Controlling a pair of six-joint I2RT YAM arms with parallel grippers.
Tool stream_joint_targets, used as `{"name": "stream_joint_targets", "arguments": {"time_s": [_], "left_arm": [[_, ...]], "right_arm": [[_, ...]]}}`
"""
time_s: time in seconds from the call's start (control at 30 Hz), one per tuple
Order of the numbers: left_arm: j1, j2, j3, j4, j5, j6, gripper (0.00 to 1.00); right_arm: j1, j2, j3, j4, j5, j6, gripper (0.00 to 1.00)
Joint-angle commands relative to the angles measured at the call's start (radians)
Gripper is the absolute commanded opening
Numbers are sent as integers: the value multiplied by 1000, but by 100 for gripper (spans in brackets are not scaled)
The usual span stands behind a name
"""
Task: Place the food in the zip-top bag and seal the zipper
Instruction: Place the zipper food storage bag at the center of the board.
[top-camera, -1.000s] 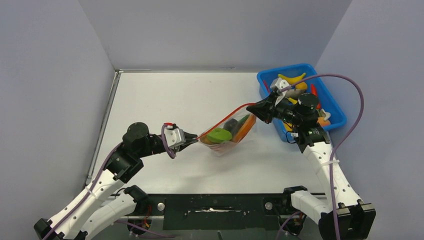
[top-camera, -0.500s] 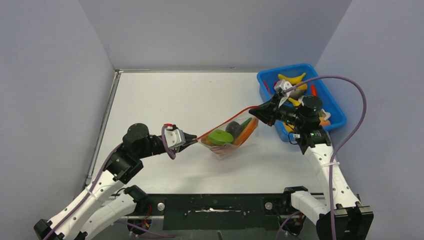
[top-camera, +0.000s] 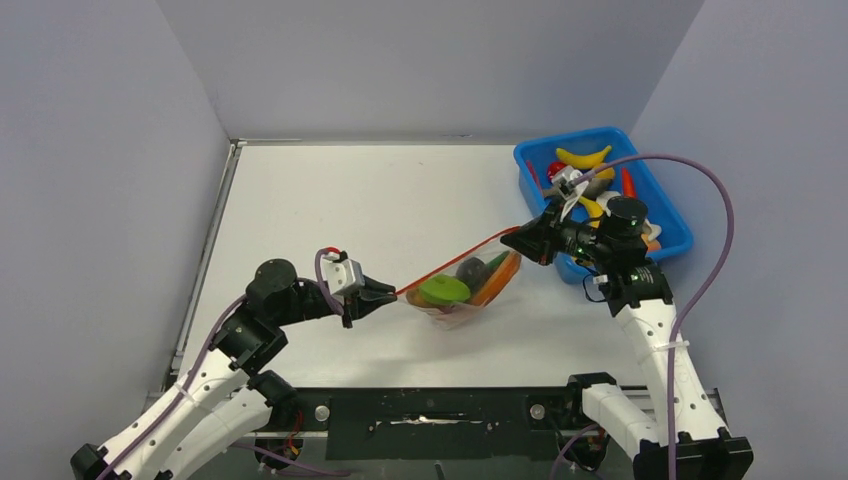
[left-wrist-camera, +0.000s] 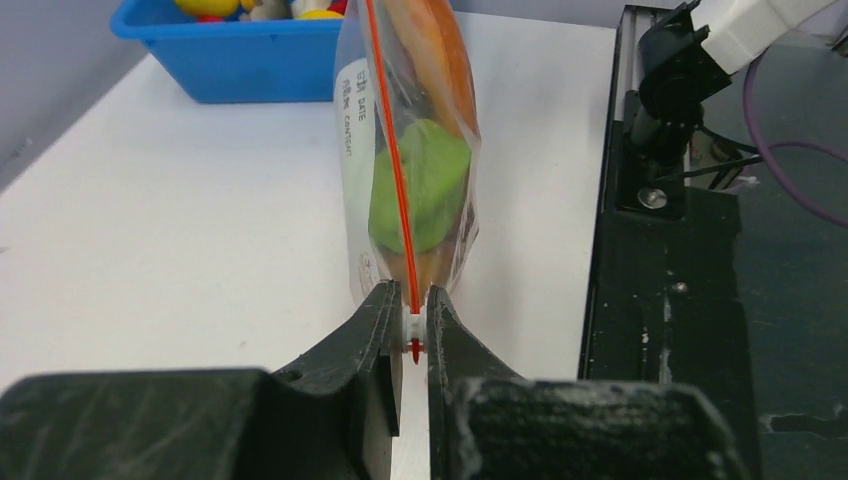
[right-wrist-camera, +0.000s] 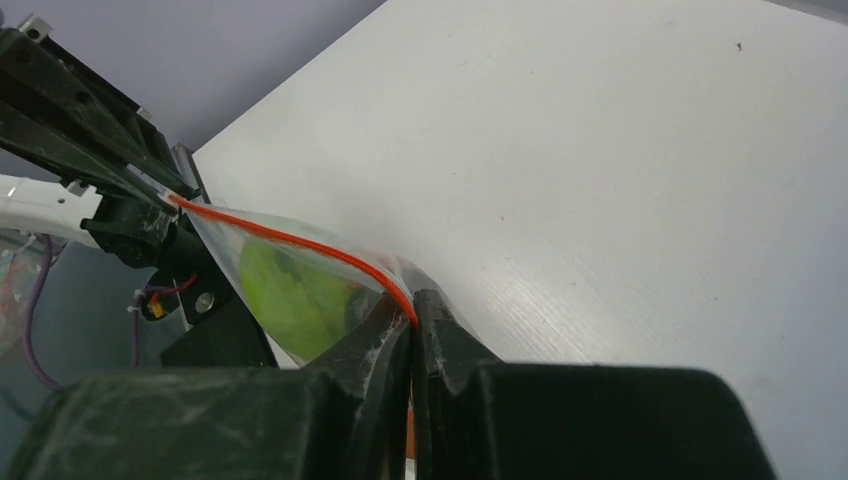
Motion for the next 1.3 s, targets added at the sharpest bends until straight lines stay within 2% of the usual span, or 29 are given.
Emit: {"name": "stream_joint_targets", "arguments": {"time_s": [0.0, 0.1, 0.17, 0.23, 0.37, 0.47, 0.57, 0.73, 1.1, 1.2, 1.27], "left_arm": [[5, 3, -64, 180, 39, -177, 0], [6, 43, -90, 243, -45, -226, 0], [5, 73, -76, 238, -116, -233, 7], [6, 93, -46, 201, -195, -218, 18], [5, 77, -1, 98, -355, -143, 34], [6, 34, -4, 65, -459, -118, 41], [9, -10, -28, 47, -494, -100, 46], [8, -50, -90, 54, -484, -100, 48], [10, -67, -163, 68, -483, -79, 50], [10, -70, -172, 67, -474, -78, 50], [12, -74, -178, 68, -471, -79, 50]], "right_arm": [[2, -35, 50, -94, 109, 79, 0], [2, -26, 0, -35, 155, 99, 0], [2, -3, -25, 28, 196, 74, 0], [2, 47, -26, 89, 222, 35, 0], [0, 197, 38, 165, 290, -47, 0], [-14, 344, 112, 204, 339, -72, 0], [-22, 468, 203, 224, 346, -99, 0], [-42, 632, 304, 279, 407, -79, 0], [-51, 856, 498, 316, 350, -72, 0], [-51, 888, 542, 316, 321, -67, 3], [-49, 907, 563, 314, 304, -65, 10]]}}
